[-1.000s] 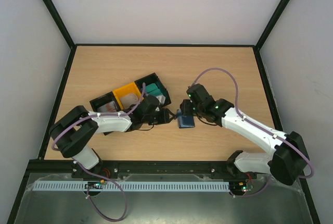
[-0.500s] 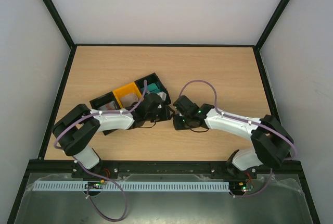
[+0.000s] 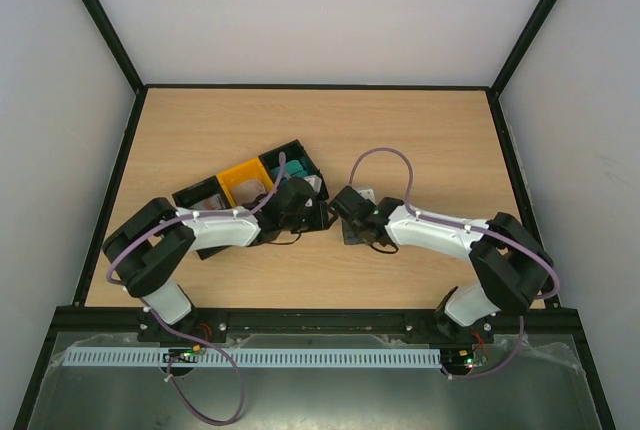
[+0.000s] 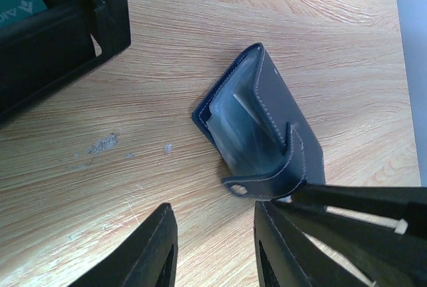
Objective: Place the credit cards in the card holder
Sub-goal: Open the card holder at the center of the board.
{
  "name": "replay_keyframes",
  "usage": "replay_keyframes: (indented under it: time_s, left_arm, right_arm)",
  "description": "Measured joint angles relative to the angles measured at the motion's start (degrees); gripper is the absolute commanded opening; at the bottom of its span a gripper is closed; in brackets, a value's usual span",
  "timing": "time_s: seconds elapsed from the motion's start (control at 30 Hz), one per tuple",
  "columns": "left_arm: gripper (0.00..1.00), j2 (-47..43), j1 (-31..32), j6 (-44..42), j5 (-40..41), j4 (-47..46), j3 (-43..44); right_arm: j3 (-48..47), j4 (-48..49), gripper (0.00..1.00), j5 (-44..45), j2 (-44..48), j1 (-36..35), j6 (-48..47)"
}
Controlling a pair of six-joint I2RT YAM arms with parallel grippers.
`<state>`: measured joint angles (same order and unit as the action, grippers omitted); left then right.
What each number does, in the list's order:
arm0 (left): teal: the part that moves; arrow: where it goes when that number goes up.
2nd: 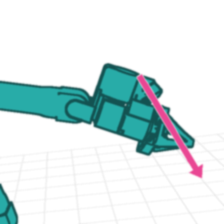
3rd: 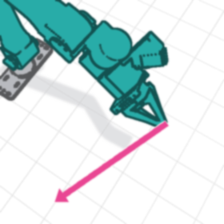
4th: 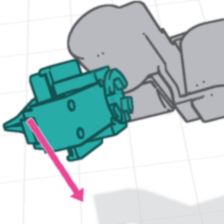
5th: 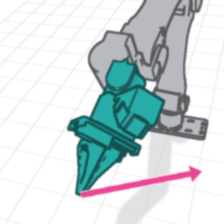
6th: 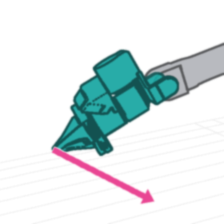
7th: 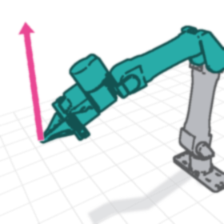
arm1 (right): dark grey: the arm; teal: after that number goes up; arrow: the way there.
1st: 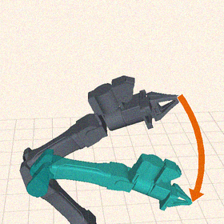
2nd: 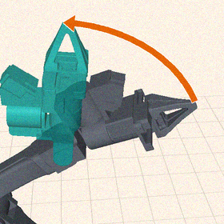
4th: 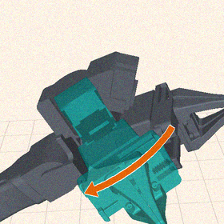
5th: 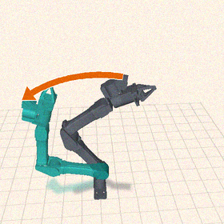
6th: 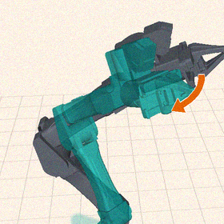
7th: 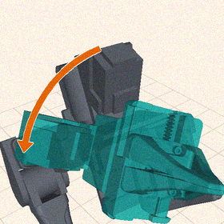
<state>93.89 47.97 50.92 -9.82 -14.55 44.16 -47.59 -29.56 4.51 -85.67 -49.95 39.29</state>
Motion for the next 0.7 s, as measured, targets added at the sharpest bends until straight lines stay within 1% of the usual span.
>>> replay_keyframes:
  time_s: [0.1, 0.3, 0.43, 0.53, 0.6, 0.67, 0.7]
  left_arm:
    - [0.34, 0.33, -0.02, -0.33, 0.00, 0.11, 0.31]
    - [0.35, 1.09, -0.07, -0.70, -0.04, 0.44, 1.27]
    - [0.36, 1.09, -0.15, -1.03, -0.15, 0.85, 1.57]
    - [0.37, 1.09, -0.26, -1.09, -0.22, 0.94, 1.70]
    - [0.37, 1.09, -0.31, -1.27, -0.20, 1.14, 1.70]
    - [0.37, 1.03, -0.37, -1.40, -0.11, 1.46, 1.70]
    - [0.37, 0.98, -0.39, -1.44, 0.02, 1.66, 1.70]
  right_arm:
    - [-0.57, -1.57, 0.26, 4.87, 0.04, 0.00, 0.76]
    - [-2.12, -5.03, 0.32, 15.39, -0.70, 0.00, 1.01]
    - [-3.67, -5.77, 0.36, 20.13, -2.14, 0.11, 0.87]
    - [-4.81, -5.75, 0.46, 22.12, -2.69, 0.81, -0.39]
    - [-5.16, -5.51, 0.56, 21.97, -2.73, 1.22, -2.14]
    - [-5.16, -4.79, 0.61, 20.00, -2.73, 1.62, -5.01]
    - [-5.16, -4.35, 0.61, 18.60, -2.73, 1.68, -6.45]
